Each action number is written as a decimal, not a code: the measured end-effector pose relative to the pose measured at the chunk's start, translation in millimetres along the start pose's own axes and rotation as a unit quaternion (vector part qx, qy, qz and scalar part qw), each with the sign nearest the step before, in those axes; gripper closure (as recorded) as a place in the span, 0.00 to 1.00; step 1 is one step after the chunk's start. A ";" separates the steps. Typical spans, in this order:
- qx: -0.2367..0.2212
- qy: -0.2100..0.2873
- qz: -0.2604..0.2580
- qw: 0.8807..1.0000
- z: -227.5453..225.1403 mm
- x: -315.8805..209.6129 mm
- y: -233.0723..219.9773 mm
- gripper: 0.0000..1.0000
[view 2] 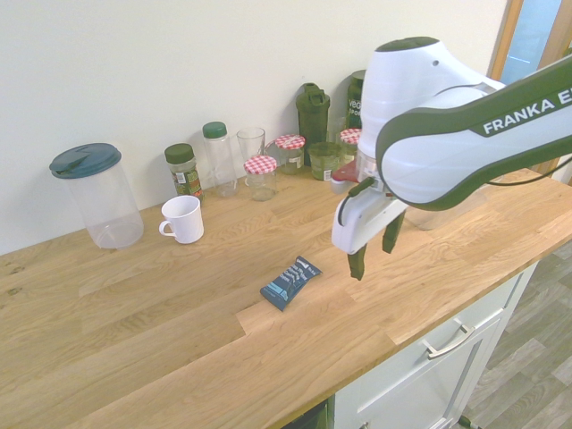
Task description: Put the protein bar into the container
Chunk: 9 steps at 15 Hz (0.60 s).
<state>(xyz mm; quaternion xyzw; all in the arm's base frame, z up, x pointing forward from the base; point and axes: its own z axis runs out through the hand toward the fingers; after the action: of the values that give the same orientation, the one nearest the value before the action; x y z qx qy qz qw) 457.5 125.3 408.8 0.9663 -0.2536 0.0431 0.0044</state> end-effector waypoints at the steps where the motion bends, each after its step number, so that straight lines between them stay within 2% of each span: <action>1: -0.003 0.003 -0.021 1.000 -6.1 2.9 -12.6 0.00; 5: -0.035 -0.004 -0.114 0.993 -11.9 21.4 -64.8 0.00; 9: -0.088 -0.013 -0.220 0.971 -14.4 40.9 -93.3 0.00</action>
<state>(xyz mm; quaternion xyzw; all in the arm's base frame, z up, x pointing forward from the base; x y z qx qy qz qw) 537.6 187.0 427.8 0.9947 -0.0375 0.0056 0.0951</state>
